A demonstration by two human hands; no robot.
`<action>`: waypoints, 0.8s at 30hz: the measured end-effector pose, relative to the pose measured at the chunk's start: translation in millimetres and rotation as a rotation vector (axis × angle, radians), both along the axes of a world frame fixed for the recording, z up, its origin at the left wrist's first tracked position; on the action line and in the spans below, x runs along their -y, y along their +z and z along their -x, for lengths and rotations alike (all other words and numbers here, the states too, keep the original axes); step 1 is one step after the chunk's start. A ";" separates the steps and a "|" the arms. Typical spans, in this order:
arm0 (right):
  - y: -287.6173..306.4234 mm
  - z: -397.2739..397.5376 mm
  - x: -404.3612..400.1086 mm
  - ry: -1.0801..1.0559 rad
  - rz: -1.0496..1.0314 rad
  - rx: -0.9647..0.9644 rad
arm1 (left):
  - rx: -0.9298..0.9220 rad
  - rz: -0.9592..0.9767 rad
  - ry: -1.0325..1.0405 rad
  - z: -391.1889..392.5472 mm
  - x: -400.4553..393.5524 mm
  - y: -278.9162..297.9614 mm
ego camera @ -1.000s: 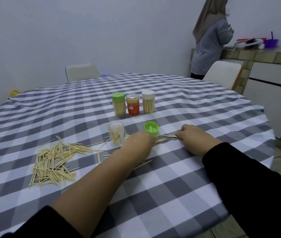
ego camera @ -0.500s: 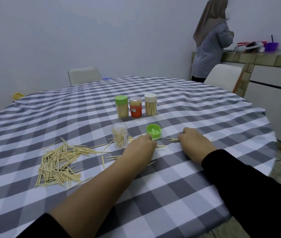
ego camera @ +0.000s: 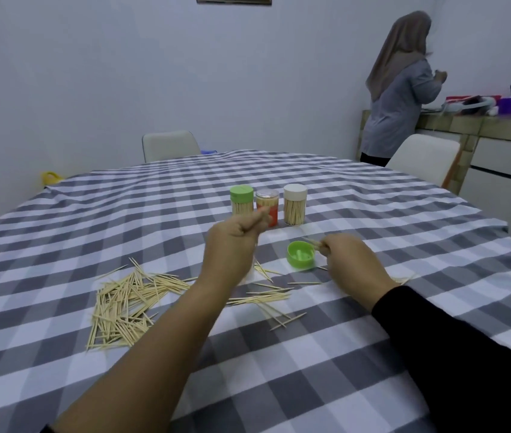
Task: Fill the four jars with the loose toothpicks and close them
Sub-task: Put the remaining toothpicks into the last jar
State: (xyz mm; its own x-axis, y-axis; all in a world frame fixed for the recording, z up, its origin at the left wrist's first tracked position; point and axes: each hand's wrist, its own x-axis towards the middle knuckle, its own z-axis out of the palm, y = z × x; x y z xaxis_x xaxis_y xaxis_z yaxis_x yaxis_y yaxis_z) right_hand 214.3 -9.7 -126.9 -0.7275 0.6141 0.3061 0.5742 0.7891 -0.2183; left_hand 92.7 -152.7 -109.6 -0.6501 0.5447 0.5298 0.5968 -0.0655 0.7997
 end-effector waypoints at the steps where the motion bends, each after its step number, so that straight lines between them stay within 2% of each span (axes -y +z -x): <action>1: 7.4 7.5 4.8 0.000 0.084 -0.076 | 0.099 -0.068 -0.016 5.2 1.5 4.8; 6: 33.1 42.3 31.9 0.109 0.556 -0.569 | 0.512 -0.394 -0.054 31.2 4.4 19.2; 9: 36.5 64.4 45.1 0.136 0.835 -0.878 | 0.599 -0.465 -0.071 40.5 0.9 15.2; 11: 34.0 79.1 51.0 0.163 0.967 -1.001 | 0.598 -0.453 -0.085 44.0 -1.9 9.6; 15: 19.7 95.4 60.7 0.201 1.088 -1.025 | 0.564 -0.385 -0.086 48.1 -4.9 -2.3; 24: -1.4 101.5 63.5 0.199 1.011 -0.929 | 0.567 -0.233 -0.018 50.6 -1.9 -22.3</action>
State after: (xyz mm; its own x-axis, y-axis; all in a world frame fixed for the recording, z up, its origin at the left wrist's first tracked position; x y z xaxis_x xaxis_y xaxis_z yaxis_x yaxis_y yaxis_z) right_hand 112.8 -73.2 -128.3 -0.6047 0.7682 0.2104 -0.1972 0.1116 -0.9740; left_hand 42.2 -150.7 -131.9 -0.8573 0.4696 0.2109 0.0801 -0.2830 0.9558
